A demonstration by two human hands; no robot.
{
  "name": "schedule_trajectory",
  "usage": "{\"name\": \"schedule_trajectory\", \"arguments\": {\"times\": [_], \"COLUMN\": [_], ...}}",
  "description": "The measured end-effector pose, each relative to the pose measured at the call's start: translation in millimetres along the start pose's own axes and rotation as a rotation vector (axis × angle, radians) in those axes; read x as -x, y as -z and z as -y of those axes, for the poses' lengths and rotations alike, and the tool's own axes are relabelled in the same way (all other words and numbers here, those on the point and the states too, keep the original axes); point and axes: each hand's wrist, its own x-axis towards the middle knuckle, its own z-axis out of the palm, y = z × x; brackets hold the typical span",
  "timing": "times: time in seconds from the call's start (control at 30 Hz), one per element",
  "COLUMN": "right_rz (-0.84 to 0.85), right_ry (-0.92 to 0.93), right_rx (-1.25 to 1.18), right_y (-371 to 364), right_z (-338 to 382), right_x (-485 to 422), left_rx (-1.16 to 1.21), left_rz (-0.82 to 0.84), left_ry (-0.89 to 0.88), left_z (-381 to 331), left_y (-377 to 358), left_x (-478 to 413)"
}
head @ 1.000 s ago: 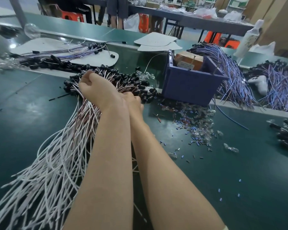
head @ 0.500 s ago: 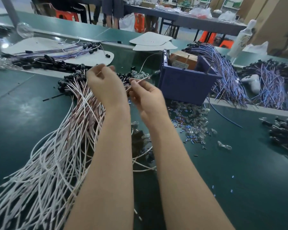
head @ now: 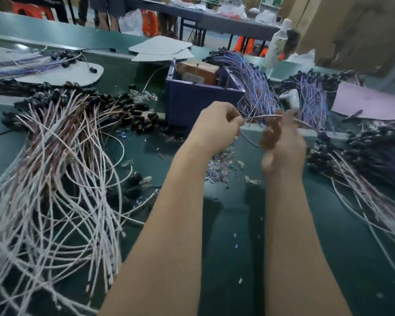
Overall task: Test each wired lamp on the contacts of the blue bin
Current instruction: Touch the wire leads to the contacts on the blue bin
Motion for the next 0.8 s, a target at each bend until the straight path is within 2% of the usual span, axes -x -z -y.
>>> {"name": "schedule_trajectory", "arguments": {"times": [0.1, 0.3, 0.37, 0.47, 0.6, 0.7, 0.8], "right_rz": [0.199, 0.120, 0.093, -0.044, -0.141, -0.119, 0.024], "right_ry": [0.021, 0.059, 0.008, -0.061, -0.115, -0.136, -0.188], "right_rx": [0.193, 0.228, 0.165, 0.050, -0.127, -0.086, -0.024], "right_y": [5.1, 9.9, 8.2, 11.6, 19.3, 17.9, 10.9], "right_z": [-19.6, -33.9, -38.9, -39.0, -37.5, -38.7, -39.1], "right_x": [2.0, -4.3, -5.1, -10.8, -16.9, -15.0, -8.2], "left_rx": [-0.040, 0.028, 0.010, -0.012, 0.035, 0.052, 0.143], "left_rz": [-0.036, -0.034, -0.016, 0.026, 0.003, -0.021, -0.015], "left_ry": [-0.029, 0.022, 0.032, 0.076, 0.139, 0.124, 0.089], "left_z": [-2.6, 23.5, 29.3, 38.6, 50.4, 48.8, 43.5], "left_y": [-27.0, -37.7, -37.2, -33.1, -24.3, -24.9, -29.4], "left_x": [-5.7, -2.7, -1.1, 0.3, 0.0, 0.2, 0.7]}}
